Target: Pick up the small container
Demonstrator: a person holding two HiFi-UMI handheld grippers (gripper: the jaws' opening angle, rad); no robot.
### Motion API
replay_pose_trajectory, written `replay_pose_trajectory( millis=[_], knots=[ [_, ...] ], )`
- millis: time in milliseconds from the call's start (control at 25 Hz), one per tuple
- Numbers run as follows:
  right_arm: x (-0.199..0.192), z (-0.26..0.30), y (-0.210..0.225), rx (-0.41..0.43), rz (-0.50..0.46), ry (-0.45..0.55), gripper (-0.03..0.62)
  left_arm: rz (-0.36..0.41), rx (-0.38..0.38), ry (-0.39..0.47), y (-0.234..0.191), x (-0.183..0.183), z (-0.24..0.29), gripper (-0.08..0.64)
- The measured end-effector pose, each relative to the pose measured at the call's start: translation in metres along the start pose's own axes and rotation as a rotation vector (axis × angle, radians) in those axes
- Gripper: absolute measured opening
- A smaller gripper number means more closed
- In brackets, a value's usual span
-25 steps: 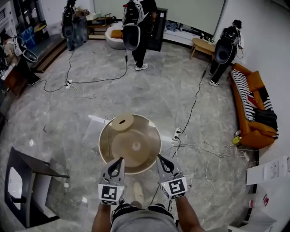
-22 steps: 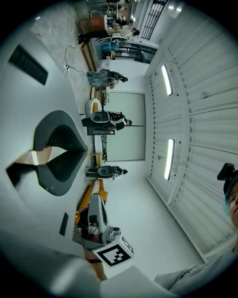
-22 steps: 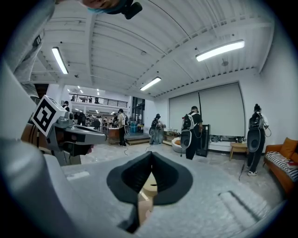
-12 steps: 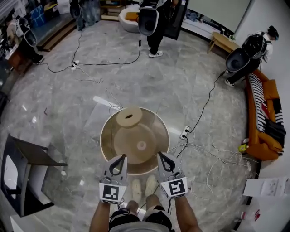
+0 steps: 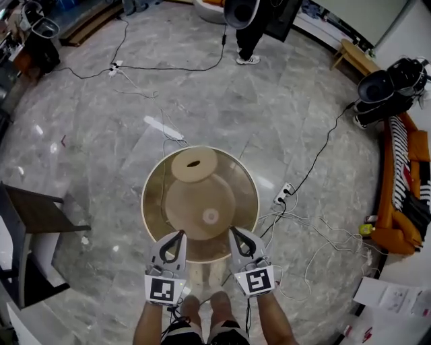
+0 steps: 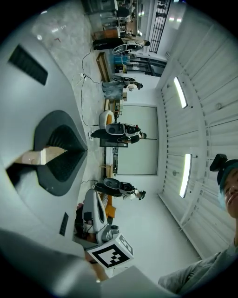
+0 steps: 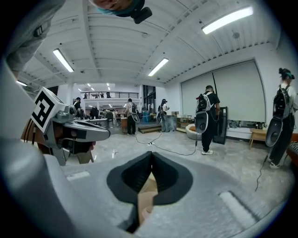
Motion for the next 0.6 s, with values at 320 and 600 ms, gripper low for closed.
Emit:
replay_pose_trajectory(
  millis=[320,600],
  knots=[
    [-0.09,0.062,0.017,0.067,0.019,-0.061,0.0,-0.034,0.02,-0.062,-0.014,-0.09,0.056,0.017],
    [-0.158,0.103,0.02,0.102,0.026,-0.083,0.0,-0.078,0.03,-0.097,-0.023,-0.163,0.084,0.017]
  ],
)
Point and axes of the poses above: the fingertips, and each gripper's own axes: z forward along the fingers, y to its right, x out of its top, the point moved 9 cm from there along -z, backward along the fingers, and after that the axes turned 1 degree about z, right-handed, at the moved point
